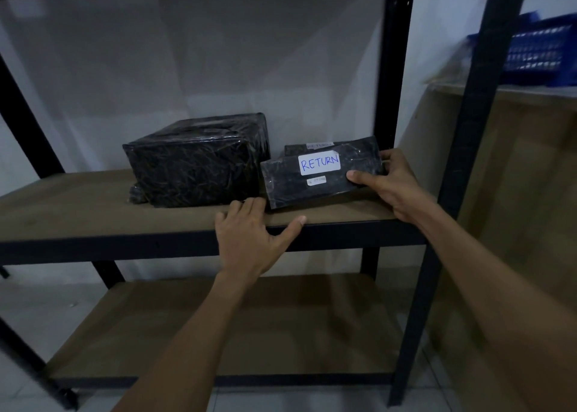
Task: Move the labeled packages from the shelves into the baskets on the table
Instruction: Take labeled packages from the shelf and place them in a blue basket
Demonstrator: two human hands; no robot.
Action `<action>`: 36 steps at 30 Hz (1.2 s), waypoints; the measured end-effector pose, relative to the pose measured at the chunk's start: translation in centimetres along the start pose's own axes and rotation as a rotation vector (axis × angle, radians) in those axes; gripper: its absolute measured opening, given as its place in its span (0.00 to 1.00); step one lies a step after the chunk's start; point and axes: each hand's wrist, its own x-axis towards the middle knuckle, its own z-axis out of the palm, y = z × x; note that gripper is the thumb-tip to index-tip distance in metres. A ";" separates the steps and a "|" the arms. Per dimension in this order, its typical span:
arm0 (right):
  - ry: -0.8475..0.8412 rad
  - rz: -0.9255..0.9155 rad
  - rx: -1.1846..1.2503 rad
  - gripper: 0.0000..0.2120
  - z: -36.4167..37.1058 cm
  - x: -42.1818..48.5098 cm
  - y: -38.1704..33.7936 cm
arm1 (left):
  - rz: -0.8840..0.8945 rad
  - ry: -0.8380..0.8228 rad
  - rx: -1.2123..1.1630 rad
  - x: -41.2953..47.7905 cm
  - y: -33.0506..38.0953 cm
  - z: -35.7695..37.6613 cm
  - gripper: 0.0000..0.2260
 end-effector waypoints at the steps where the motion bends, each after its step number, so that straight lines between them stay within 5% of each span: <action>1: 0.001 0.000 -0.003 0.32 0.0 0.0 0.0 | 0.002 0.001 0.001 0.0 0.0 0.0 0.31; 36: -0.014 -0.060 0.004 0.30 -0.2 -0.6 -0.6 | 0.022 0.098 -0.021 -0.2 0.1 0.4 0.30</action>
